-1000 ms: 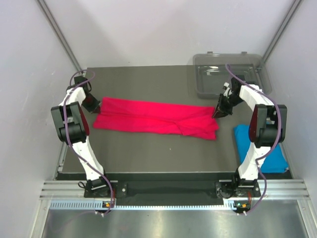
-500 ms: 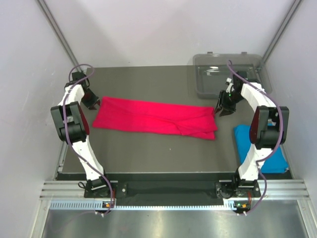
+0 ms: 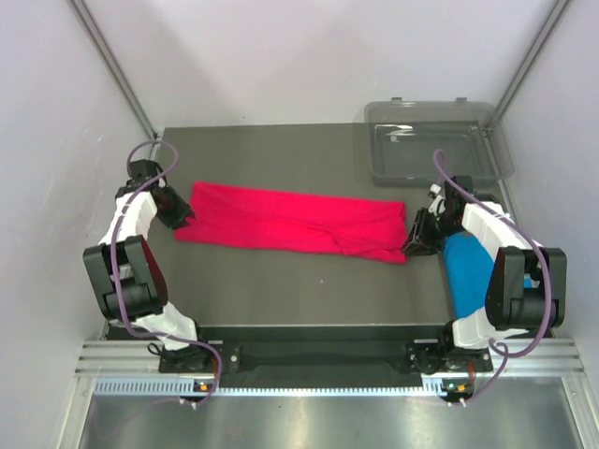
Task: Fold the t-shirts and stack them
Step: Fold the tshirt
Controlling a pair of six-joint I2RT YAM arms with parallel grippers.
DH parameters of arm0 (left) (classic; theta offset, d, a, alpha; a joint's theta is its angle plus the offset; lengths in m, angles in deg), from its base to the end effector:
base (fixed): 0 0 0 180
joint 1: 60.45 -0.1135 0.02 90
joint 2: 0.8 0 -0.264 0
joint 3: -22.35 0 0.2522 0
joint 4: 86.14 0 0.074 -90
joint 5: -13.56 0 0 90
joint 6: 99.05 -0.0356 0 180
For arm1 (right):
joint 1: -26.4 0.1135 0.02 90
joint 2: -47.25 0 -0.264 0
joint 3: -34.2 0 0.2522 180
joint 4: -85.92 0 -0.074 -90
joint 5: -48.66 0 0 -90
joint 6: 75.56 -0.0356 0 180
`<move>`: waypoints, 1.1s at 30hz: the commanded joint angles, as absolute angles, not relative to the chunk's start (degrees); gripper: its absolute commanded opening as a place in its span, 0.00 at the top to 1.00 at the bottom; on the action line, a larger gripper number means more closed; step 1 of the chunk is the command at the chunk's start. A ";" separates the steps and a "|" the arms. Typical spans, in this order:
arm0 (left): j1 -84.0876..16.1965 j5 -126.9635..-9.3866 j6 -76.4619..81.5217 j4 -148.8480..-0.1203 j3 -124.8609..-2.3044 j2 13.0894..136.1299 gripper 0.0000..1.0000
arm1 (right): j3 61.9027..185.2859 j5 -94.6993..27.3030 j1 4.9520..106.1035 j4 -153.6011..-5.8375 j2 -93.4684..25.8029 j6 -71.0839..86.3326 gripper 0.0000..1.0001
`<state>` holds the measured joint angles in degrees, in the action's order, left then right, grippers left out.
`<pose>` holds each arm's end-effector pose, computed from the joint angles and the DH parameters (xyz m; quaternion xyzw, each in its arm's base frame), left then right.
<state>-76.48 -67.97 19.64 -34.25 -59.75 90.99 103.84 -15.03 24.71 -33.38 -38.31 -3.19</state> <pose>0.3175 0.0858 0.2389 -0.3510 0.9010 -0.0981 0.2354 0.2669 0.0079 0.2045 0.1361 0.9579 0.2396 0.0810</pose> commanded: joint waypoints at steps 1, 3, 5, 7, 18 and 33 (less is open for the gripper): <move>-76.79 -61.77 20.48 -40.72 -58.30 92.54 0.67 | 102.63 -11.90 24.20 -39.70 -36.43 -4.28 0.71; -76.79 -59.92 21.27 -41.96 -58.82 95.34 0.74 | 102.28 -11.72 24.20 -40.15 -36.60 -4.28 0.81; -76.88 -60.00 22.06 -42.94 -59.61 97.28 0.79 | 101.93 -10.06 24.20 -41.11 -37.21 -4.89 0.85; -76.88 -60.35 22.15 -43.20 -60.67 99.66 0.82 | 101.58 -9.26 24.29 -41.29 -38.00 -5.25 0.88; -83.73 -65.71 21.45 -39.43 -57.42 104.58 0.84 | 100.17 -9.70 24.73 -45.25 -42.48 -5.08 0.90; -80.32 -64.78 17.23 -37.75 -60.49 92.90 0.82 | 99.37 -19.89 24.64 -40.51 -41.98 -1.82 0.87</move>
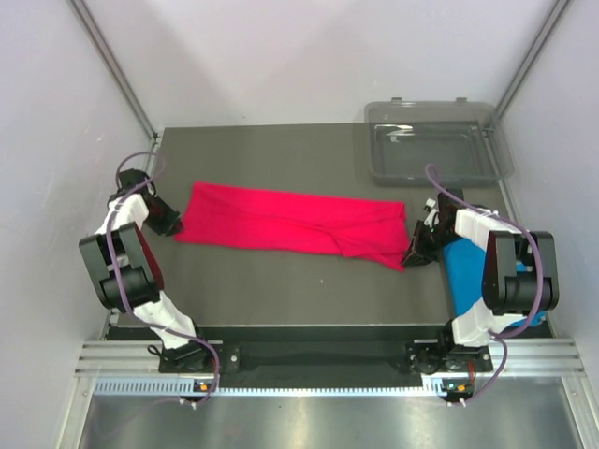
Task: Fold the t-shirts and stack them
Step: Fold the tshirt
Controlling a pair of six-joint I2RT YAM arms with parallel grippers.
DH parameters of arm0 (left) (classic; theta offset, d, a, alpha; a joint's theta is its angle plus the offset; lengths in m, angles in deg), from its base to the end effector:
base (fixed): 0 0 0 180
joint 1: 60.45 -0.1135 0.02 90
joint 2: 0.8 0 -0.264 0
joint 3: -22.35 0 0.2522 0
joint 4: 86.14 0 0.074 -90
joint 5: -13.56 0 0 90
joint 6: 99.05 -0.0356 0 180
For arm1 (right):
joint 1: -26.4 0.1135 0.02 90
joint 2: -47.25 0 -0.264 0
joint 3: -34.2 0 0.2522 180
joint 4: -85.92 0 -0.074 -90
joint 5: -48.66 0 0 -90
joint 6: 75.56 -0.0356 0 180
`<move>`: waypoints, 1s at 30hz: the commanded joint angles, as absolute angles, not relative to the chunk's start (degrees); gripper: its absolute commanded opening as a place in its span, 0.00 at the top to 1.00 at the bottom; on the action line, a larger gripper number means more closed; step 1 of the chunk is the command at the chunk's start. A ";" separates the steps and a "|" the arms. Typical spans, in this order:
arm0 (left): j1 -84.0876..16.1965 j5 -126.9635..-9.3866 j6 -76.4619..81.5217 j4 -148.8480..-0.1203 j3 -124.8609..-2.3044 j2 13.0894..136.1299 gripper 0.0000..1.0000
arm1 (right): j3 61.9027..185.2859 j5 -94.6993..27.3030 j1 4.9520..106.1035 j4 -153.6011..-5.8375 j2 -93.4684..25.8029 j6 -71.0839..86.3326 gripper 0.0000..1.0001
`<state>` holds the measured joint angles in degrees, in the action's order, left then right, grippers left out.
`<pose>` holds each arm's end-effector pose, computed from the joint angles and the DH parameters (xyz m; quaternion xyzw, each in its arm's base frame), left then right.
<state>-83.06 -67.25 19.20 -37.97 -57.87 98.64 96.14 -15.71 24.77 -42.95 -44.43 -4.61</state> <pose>0.3192 0.1268 0.1901 -0.4055 0.8895 -0.0881 0.1913 0.2639 0.0079 0.1475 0.1571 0.9594 0.2303 0.0432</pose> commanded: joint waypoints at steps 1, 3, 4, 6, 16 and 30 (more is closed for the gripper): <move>-79.35 -63.18 17.23 -38.27 -60.23 92.20 0.82 | 100.07 -19.81 24.64 -40.07 -41.09 -1.47 0.86; -76.98 -59.05 17.58 -41.17 -59.44 90.70 0.82 | 101.57 -18.76 24.73 -38.83 -38.46 -1.38 0.79; -74.27 -54.42 18.80 -44.14 -58.48 90.44 0.82 | 102.01 -17.27 24.73 -38.48 -37.23 -1.73 0.71; -69.62 -49.22 21.08 -47.91 -57.08 91.04 0.82 | 102.28 -15.16 24.73 -38.74 -36.52 -2.26 0.65; -40.34 -37.68 42.08 -75.22 -56.02 100.10 0.64 | 104.91 -12.07 22.71 -41.47 -39.94 -2.18 0.46; -24.50 -48.66 53.00 -76.16 -54.35 106.96 0.63 | 101.05 -11.63 19.90 -42.17 -35.11 -1.47 0.46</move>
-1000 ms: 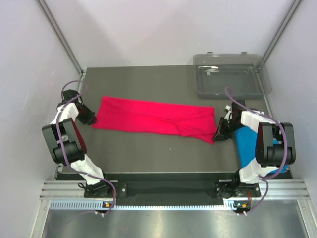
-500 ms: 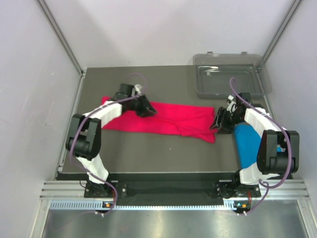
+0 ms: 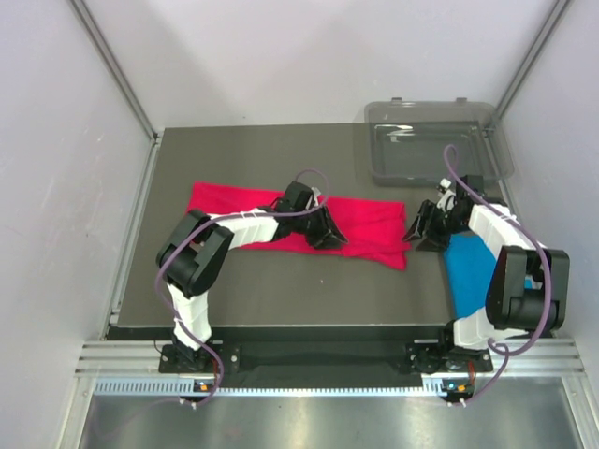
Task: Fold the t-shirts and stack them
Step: Fold the tshirt
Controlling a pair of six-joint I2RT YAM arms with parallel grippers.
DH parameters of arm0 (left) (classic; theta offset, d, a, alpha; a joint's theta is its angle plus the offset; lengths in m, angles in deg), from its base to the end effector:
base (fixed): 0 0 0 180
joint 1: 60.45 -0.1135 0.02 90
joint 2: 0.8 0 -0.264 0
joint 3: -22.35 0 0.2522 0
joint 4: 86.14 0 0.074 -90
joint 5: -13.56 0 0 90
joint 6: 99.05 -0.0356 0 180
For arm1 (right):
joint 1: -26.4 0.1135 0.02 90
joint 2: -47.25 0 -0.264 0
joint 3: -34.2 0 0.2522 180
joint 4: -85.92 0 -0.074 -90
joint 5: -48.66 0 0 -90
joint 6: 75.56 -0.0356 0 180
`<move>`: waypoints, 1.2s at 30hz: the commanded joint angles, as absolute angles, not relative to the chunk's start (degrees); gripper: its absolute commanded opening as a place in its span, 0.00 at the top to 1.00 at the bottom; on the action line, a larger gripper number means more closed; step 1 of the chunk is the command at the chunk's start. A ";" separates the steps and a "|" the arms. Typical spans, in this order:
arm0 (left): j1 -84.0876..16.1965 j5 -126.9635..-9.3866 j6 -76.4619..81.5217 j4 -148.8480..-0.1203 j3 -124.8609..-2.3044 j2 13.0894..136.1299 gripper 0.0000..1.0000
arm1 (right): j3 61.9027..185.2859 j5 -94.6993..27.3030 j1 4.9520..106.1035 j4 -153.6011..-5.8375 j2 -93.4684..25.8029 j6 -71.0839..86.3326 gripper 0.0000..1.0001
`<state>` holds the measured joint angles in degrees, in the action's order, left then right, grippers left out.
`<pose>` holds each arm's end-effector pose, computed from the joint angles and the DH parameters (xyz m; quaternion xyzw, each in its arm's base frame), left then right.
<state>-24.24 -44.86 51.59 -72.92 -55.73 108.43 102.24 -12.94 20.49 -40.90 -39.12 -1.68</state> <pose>0.3096 -0.2498 0.1594 -0.0845 0.8892 -0.4456 0.0600 0.2764 -0.0116 0.1978 0.1441 0.9468 0.2550 0.1336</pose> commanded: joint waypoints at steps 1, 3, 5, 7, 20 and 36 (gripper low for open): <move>-24.58 -49.36 52.83 -76.07 -53.30 106.35 0.64 | 99.92 -11.63 19.90 -42.34 -34.76 -1.38 0.46; -24.50 -49.19 52.39 -75.55 -52.68 106.34 0.65 | 98.85 -11.46 19.90 -42.52 -33.44 -1.56 0.46; -24.50 -48.66 52.47 -76.16 -51.54 106.52 0.66 | 97.45 -11.11 19.90 -42.87 -32.47 -1.73 0.46; -24.50 -48.84 52.12 -77.82 -50.57 106.78 0.66 | 96.74 -10.76 19.90 -43.22 -31.94 -1.91 0.45; -23.88 -48.40 46.85 -73.80 -50.12 104.85 0.62 | 97.18 -11.19 19.90 -45.24 -34.30 -2.44 0.42; -23.53 -42.78 51.15 -75.10 -56.28 112.66 0.64 | 102.01 -13.56 19.02 -47.71 -43.10 -2.35 0.42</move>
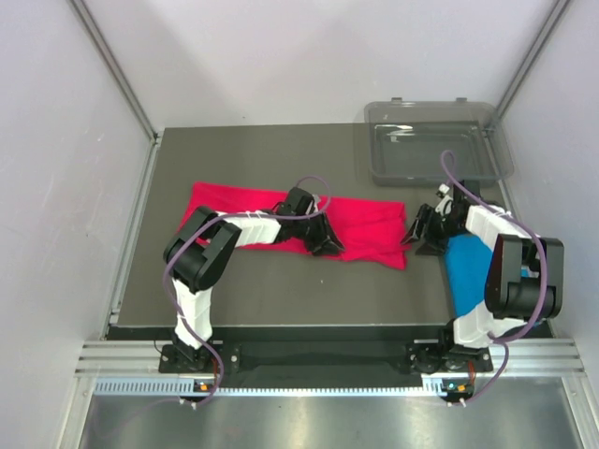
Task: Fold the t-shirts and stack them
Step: Fold the tshirt
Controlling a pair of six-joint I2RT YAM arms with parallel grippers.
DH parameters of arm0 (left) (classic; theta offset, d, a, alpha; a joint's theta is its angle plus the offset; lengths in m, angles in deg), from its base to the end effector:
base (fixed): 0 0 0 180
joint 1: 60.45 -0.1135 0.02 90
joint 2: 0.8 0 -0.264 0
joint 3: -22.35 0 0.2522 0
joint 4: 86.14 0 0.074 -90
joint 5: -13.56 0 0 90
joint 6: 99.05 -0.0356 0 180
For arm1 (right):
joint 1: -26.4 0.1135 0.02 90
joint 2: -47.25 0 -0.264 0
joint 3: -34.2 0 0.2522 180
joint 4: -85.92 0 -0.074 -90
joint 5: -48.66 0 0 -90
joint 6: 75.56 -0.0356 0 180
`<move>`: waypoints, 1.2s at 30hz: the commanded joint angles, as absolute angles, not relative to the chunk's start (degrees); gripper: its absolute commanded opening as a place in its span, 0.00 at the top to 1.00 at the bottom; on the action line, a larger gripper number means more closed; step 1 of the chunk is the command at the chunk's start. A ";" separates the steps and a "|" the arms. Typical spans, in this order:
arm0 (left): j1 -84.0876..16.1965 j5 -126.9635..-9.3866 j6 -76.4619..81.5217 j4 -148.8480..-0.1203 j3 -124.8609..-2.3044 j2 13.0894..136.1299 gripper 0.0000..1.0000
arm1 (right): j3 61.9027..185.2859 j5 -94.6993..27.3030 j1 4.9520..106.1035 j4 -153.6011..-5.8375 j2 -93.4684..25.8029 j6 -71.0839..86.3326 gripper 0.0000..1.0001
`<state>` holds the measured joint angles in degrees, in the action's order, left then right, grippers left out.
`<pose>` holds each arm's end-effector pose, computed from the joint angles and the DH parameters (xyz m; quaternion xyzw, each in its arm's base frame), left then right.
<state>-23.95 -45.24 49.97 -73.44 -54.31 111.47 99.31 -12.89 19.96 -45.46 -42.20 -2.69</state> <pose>0.3062 -0.2495 0.1330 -0.0819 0.9015 -0.4227 0.0443 0.2783 -0.0143 0.1729 0.1602 0.9459 0.2553 0.1203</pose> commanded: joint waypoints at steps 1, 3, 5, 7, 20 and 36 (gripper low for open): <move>-23.36 -42.43 51.42 -76.41 -56.10 112.67 0.65 | 102.01 -13.74 18.76 -47.97 -43.80 -2.35 0.42; -23.36 -41.72 52.03 -77.30 -56.01 112.67 0.68 | 102.80 -13.92 18.58 -48.15 -44.68 -2.17 0.42; -23.35 -41.02 52.38 -78.52 -56.19 112.58 0.71 | 103.15 -13.57 18.49 -48.84 -46.17 -2.26 0.44; -23.27 -40.40 52.30 -79.49 -56.54 112.23 0.78 | 103.77 -12.34 18.49 -49.38 -47.75 -2.35 0.47; -24.58 -38.82 49.93 -76.78 -61.55 113.81 0.96 | 104.03 -5.22 19.37 -53.51 -51.01 -2.09 0.66; -30.03 -36.54 53.88 -81.07 -67.61 118.38 1.00 | 112.55 -1.09 20.25 -52.81 -53.12 -7.44 1.00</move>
